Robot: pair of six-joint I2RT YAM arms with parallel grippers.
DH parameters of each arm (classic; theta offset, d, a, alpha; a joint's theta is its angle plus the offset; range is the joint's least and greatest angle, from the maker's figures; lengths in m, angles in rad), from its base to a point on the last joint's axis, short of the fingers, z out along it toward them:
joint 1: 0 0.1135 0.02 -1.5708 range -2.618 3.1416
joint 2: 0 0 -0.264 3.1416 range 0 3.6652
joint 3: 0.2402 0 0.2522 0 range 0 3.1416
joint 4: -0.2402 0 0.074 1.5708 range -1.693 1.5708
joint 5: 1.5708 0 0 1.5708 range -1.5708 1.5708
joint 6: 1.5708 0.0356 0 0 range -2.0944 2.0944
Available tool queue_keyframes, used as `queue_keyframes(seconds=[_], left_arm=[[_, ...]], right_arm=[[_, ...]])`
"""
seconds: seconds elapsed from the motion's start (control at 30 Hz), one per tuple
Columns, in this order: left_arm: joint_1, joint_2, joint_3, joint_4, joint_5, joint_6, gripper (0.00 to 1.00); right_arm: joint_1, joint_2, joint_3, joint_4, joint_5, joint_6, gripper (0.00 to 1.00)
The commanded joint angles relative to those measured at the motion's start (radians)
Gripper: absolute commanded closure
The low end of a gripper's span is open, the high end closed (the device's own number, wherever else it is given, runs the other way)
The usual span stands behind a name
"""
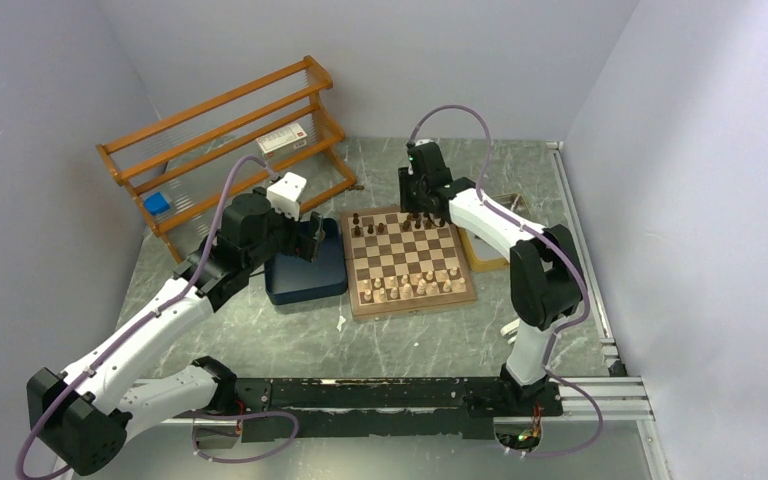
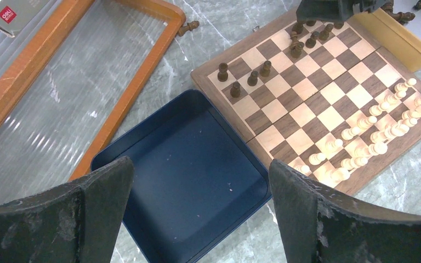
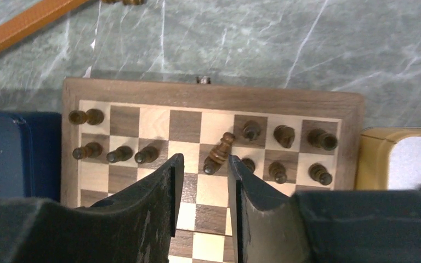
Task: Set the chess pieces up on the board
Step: Pick up the chess piece from the chessboard.
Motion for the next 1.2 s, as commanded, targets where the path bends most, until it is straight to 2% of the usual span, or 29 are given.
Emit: queue_keyframes(seconds=[0.0,0.43,0.8,1.17], left_arm=[[-0.002,-0.020,0.007,0.005,0.006,0.005,0.03],[-0.003,-0.033,0.006,0.004,0.007,0.001,0.03],[-0.007,-0.042,0.004,0.007,0.003,0.001,0.03],[-0.007,-0.045,0.004,0.005,-0.001,0.002,0.03]], right_arm=[[0.019,0.004,-0.010,0.026,-0.017,0.012,0.61],[0.061,0.117,0.090,-0.081,0.145,0.203,0.66],[0.079,0.176,0.144,-0.147,0.256,0.241,0.67],[0.079,0.225,0.180,-0.165,0.279,0.250,0.67]])
